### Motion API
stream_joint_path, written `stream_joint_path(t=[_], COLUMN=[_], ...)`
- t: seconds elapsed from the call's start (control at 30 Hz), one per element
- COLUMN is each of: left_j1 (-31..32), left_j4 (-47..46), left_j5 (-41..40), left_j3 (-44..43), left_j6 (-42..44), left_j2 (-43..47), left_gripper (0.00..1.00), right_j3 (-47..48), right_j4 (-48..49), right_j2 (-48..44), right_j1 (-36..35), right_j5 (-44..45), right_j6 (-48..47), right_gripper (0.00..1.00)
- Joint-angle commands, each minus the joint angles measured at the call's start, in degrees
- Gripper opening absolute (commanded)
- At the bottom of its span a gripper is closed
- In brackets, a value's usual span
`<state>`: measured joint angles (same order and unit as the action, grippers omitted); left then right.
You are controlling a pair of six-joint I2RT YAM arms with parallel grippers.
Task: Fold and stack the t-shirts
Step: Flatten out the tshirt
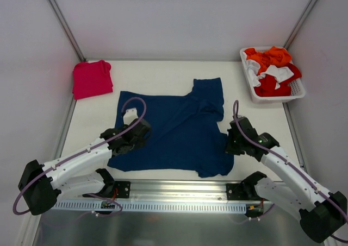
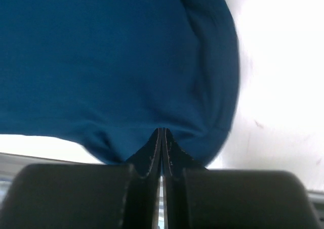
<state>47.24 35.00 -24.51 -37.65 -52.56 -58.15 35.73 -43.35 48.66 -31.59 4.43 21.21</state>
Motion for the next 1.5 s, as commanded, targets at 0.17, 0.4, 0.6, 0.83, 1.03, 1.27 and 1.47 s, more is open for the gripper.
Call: stream_joint_path(t=[0.17, 0.4, 0.6, 0.83, 1.03, 1.27, 1.47], left_j1=[-11.72, -23.84, -33.26, -36.34, -36.26, -36.34, -36.26], left_j4=[-14.86, -29.44, -41.24, -32.48, -24.03, -18.66, -15.24], left_j5=[7.71, 25.37, 37.33, 25.59, 18.12, 10.64, 6.77], left_j3=[-9.19, -8.06, -4.80, -11.56, -18.24, -23.25, -26.32], left_j6=[15.46, 18.10, 17.05, 16.61, 18.01, 20.30, 20.65], left_j2=[-9.69, -18.92, -23.49, -29.91, -35.36, -40.81, -45.29], left_gripper=[0.00, 0.00, 0.00, 0.00, 0.00, 0.00, 0.00], right_j3=[15.24, 21.92, 30.09, 40.91, 48.56, 50.14, 50.85], right_j4=[8.36, 20.22, 25.07, 24.72, 17.08, 9.08, 6.62], right_j2=[13.72, 30.77, 44.92, 57.76, 62.95, 60.06, 59.08], right_j1=[0.48, 4.34, 8.21, 9.36, 9.36, 9.27, 8.57], right_j5=[-1.17, -13.73, -20.68, -23.32, -15.96, -7.08, -0.91], right_j6=[-8.55, -9.87, -10.66, -11.02, -14.26, -16.90, -18.84], right_gripper=[0.00, 0.01, 0.00, 0.00, 0.01, 0.00, 0.00])
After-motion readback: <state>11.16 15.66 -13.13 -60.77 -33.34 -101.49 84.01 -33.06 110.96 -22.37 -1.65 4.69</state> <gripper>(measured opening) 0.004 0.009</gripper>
